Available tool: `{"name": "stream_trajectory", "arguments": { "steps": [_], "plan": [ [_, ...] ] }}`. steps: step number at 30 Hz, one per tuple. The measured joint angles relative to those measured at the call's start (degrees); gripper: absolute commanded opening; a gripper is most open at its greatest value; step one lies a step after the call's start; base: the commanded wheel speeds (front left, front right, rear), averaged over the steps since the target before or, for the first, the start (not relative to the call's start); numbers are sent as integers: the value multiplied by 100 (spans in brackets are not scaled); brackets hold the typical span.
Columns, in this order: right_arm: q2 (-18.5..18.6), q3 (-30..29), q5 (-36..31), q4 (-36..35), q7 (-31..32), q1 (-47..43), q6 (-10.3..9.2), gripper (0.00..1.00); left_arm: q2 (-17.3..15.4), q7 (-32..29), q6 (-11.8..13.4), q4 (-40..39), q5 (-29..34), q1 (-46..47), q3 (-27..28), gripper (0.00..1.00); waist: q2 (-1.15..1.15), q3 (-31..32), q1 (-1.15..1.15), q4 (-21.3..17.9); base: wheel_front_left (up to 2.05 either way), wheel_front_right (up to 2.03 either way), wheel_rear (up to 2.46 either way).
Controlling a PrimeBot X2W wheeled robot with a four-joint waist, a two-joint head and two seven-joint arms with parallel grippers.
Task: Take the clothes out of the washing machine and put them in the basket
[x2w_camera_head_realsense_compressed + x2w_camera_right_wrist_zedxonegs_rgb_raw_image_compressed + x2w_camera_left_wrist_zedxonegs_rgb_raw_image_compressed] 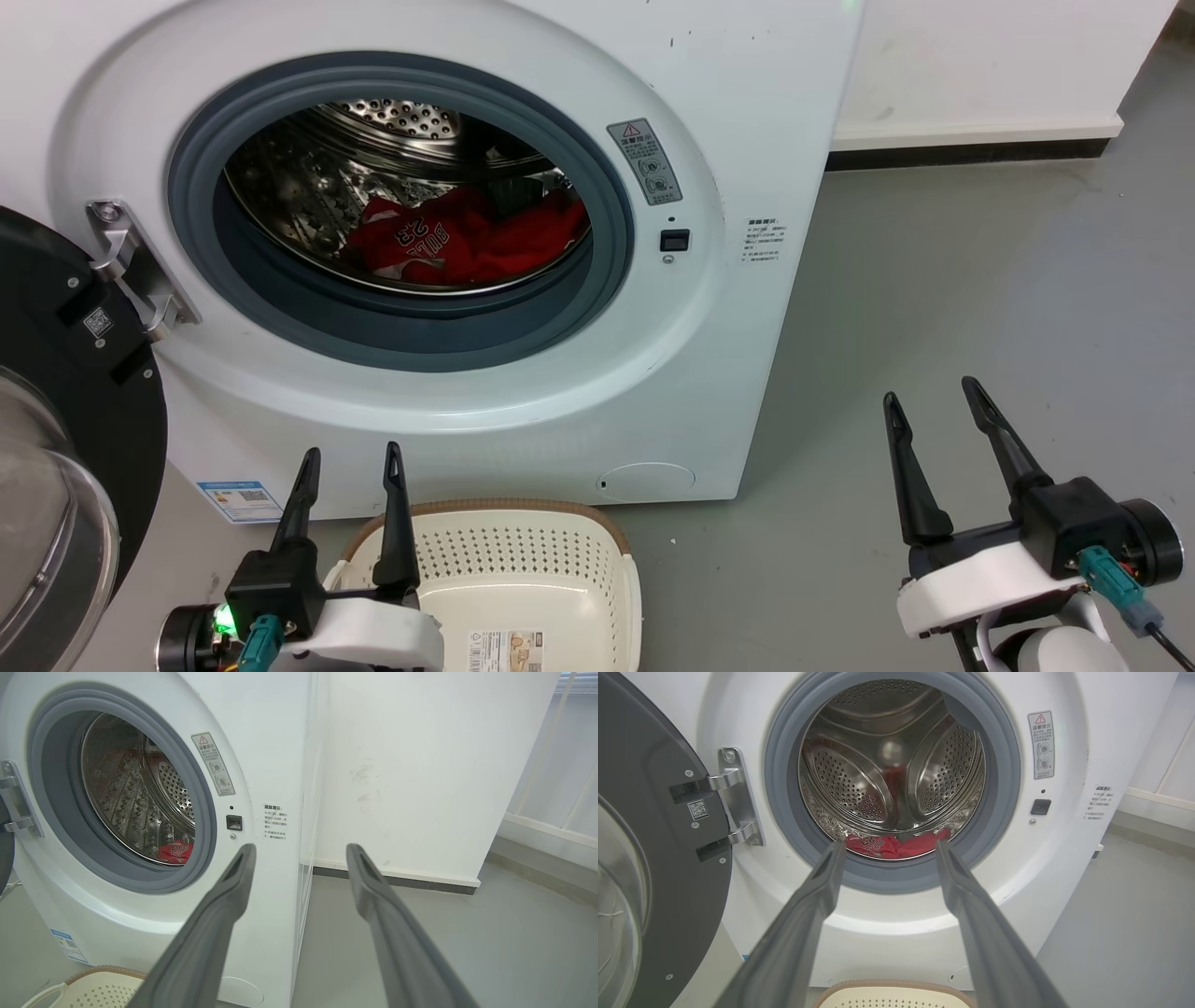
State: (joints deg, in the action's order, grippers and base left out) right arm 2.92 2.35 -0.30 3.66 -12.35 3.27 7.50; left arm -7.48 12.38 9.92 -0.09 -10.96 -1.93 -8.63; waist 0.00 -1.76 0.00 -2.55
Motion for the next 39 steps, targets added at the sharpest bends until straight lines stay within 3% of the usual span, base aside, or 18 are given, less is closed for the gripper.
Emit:
{"name": "stream_trajectory", "arguments": {
  "steps": [6,20,39],
  "plan": [
    [0,19,-185,-5,-80,-2,0,100,32,71,-9,-27,125,-18,43,100,0,5,0,-5,0,0,0],
    [2,-30,-126,155,-224,-13,1,100,275,219,-524,-174,565,-131,421,100,0,-24,0,-46,0,0,0],
    [1,-86,-46,247,-274,-4,1,100,432,269,-901,4,814,-147,677,100,0,-65,0,-46,0,0,0]
  ]
}}
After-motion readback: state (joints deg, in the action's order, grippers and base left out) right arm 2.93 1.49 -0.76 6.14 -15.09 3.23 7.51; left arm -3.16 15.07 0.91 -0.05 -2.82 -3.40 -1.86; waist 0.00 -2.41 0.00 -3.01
